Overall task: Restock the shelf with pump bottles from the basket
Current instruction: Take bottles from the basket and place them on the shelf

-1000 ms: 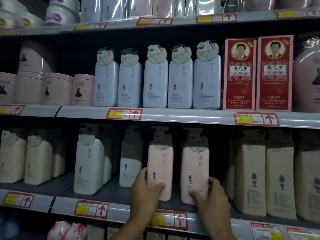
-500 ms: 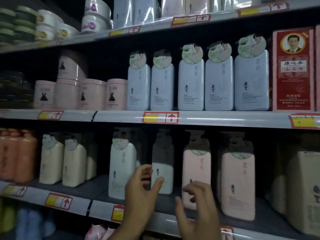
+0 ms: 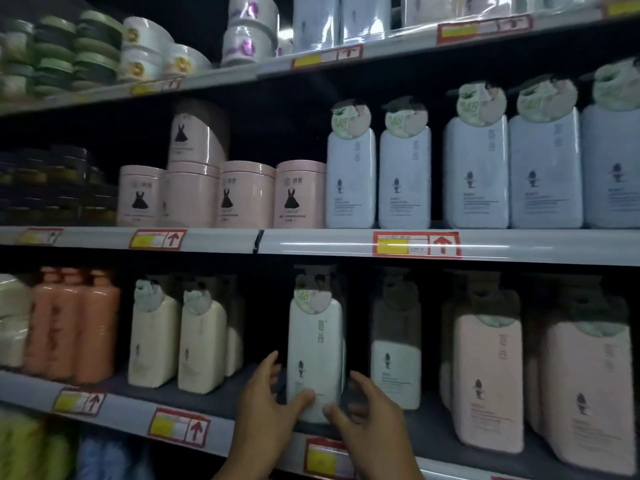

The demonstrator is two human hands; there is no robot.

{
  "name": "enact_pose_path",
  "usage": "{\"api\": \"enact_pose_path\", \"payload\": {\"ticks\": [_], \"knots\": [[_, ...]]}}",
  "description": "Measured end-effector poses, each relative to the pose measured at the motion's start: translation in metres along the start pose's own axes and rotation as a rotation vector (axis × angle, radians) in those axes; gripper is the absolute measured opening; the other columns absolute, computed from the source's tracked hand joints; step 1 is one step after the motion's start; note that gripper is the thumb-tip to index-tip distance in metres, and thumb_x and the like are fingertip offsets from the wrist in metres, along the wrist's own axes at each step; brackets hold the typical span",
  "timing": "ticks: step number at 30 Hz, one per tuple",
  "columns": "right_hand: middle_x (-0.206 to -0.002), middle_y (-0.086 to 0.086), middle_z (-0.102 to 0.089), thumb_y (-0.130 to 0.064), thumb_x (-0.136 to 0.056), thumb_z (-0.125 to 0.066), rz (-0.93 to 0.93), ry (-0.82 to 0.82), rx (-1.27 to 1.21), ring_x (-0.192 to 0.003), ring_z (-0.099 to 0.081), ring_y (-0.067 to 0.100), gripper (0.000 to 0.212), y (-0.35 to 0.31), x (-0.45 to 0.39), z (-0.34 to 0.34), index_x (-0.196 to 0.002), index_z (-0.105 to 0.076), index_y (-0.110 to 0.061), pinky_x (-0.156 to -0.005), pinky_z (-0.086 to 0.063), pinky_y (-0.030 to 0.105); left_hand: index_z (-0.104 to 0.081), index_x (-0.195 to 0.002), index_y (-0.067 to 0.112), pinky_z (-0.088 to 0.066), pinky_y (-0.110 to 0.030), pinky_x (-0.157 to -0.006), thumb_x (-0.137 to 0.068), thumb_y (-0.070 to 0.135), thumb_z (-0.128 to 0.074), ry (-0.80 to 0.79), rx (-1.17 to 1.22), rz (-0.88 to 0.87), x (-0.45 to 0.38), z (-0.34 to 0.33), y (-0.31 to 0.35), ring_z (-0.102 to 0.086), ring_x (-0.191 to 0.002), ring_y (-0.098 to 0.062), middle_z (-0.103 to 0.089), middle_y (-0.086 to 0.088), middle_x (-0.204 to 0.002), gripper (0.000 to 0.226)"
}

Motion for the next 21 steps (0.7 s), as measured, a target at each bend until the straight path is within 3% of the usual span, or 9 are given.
{"api": "enact_pose_path", "payload": {"ticks": [3,6,8,12,15,18,19,21], "knots": [[-0.116,-0.003,-0.064,-0.018,-0.076,-0.084,0.002,0.027,0.009,-0.079,-0.065,0.000,0.066,-0.005,-0.005,-0.011,-0.137,-0.057,-0.016,-0.062,-0.047,0.001,-0.039,-0.150,0.013,-0.054,-0.032,-0.094,-0.077,0.014,-0.084,-0.050,0.069,0.035,-0.006,-0.005,-0.007,-0.062,-0.108,-0.016,-0.063,-0.001,-0.131,0.085],[-0.114,-0.001,-0.065,-0.020,-0.077,-0.083,-0.009,0.106,0.092,-0.082,-0.070,0.008,0.061,-0.004,-0.008,-0.015,-0.134,-0.061,-0.014,-0.072,-0.052,0.007,-0.059,-0.131,0.013,-0.055,-0.015,-0.072,-0.077,0.005,-0.082,-0.068,0.078,-0.008,-0.009,-0.007,-0.011,-0.067,-0.088,-0.001,-0.068,0.015,-0.101,0.059],[-0.105,-0.003,-0.064,-0.018,-0.080,-0.080,0.001,0.145,0.141,-0.079,-0.071,0.010,0.051,-0.003,-0.009,-0.017,-0.129,-0.065,-0.014,-0.078,-0.053,0.013,-0.063,-0.119,0.016,-0.053,-0.010,-0.063,-0.075,0.002,-0.083,-0.058,0.089,-0.020,-0.011,-0.007,-0.014,-0.067,-0.084,0.002,-0.068,0.015,-0.096,0.049],[-0.097,-0.001,-0.065,-0.012,-0.083,-0.075,0.039,0.229,0.187,-0.083,-0.067,0.011,0.034,-0.011,-0.008,-0.017,-0.117,-0.072,-0.014,-0.072,-0.043,0.001,-0.059,-0.108,0.024,-0.050,-0.006,-0.057,-0.073,0.002,-0.085,-0.036,0.117,-0.029,-0.012,-0.005,-0.010,-0.064,-0.079,0.005,-0.068,0.014,-0.093,0.049],[-0.104,0.000,-0.070,-0.015,-0.084,-0.073,0.057,0.255,0.206,-0.084,-0.060,0.006,0.032,-0.016,-0.005,-0.017,-0.117,-0.072,-0.015,-0.078,-0.039,0.006,-0.058,-0.109,0.026,-0.051,-0.008,-0.063,-0.075,0.006,-0.084,-0.020,0.113,-0.060,-0.009,-0.005,-0.008,-0.065,-0.082,0.004,-0.069,0.012,-0.098,0.047],[-0.105,-0.002,-0.069,-0.020,-0.085,-0.074,0.064,0.242,0.188,-0.086,-0.060,0.005,0.032,-0.018,0.001,-0.015,-0.117,-0.071,-0.015,-0.077,-0.037,0.002,-0.057,-0.121,0.022,-0.053,-0.016,-0.074,-0.076,0.006,-0.083,-0.021,0.142,-0.055,-0.005,-0.005,-0.010,-0.065,-0.086,-0.001,-0.069,0.003,-0.109,0.054],[-0.102,-0.002,-0.068,-0.023,-0.084,-0.075,0.072,0.260,0.179,-0.086,-0.062,0.007,0.033,-0.019,0.003,-0.011,-0.116,-0.071,-0.015,-0.079,-0.042,0.005,-0.055,-0.130,0.018,-0.054,-0.021,-0.080,-0.075,0.005,-0.084,-0.027,0.165,-0.043,-0.003,-0.005,-0.011,-0.065,-0.088,-0.003,-0.067,0.001,-0.112,0.063],[-0.101,0.000,-0.067,-0.024,-0.083,-0.077,0.147,0.384,0.198,-0.092,-0.065,0.015,0.032,-0.023,0.006,0.009,-0.113,-0.071,-0.013,-0.088,-0.052,0.024,-0.045,-0.145,0.014,-0.052,-0.031,-0.096,-0.074,0.008,-0.086,-0.027,0.173,-0.042,-0.001,-0.002,-0.013,-0.063,-0.100,-0.013,-0.063,-0.005,-0.126,0.082]]}}
Point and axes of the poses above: each hand's wrist, its own x-axis away from the middle knuckle, its own z-axis out of the back of the hand, y = z × x, the point moved 6 cm from there along -x, towards the middle knuckle
